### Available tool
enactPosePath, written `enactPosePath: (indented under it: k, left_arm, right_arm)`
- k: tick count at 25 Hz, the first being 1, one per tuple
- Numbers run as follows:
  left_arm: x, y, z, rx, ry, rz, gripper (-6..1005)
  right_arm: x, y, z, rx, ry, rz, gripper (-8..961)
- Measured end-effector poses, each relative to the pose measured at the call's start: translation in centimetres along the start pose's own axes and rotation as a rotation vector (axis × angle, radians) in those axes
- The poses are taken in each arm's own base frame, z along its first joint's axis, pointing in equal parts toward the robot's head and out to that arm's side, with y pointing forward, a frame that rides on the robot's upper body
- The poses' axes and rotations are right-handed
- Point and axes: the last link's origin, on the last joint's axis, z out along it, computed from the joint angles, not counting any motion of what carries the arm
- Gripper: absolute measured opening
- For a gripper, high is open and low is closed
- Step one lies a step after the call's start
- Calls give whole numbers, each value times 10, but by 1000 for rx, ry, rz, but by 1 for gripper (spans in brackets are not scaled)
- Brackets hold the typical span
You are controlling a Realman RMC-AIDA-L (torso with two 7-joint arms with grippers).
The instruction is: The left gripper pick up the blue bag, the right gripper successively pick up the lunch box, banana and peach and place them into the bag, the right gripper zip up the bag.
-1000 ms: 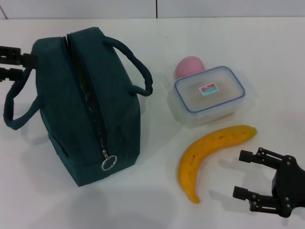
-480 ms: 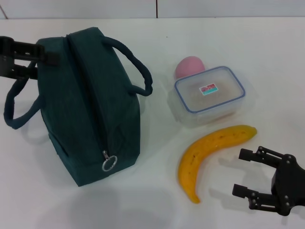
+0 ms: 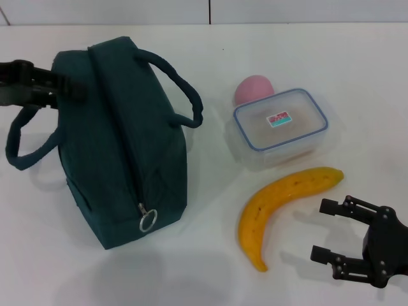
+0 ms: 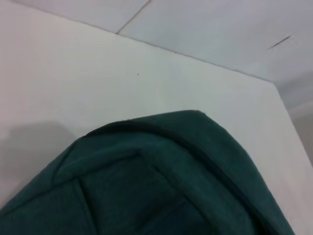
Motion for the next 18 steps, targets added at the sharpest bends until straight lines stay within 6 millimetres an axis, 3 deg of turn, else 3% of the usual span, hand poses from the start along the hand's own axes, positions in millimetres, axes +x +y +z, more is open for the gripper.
enactPosePath:
  k: [4, 9, 12, 18]
  left_arm:
    - [1, -1, 3, 0, 9, 1, 776]
    - [0, 1, 9, 15, -37, 15, 567]
    - [0, 2, 10, 15, -42, 11, 327]
    - [2, 2, 6, 4, -20, 3, 126]
  right_arm:
    - [0, 0, 0, 2, -2, -1, 755]
    - [-1, -1, 0, 8, -8, 0, 752]
    - [-1, -1, 0, 8, -9, 0, 750]
    - [-2, 0, 0, 9, -20, 0, 746]
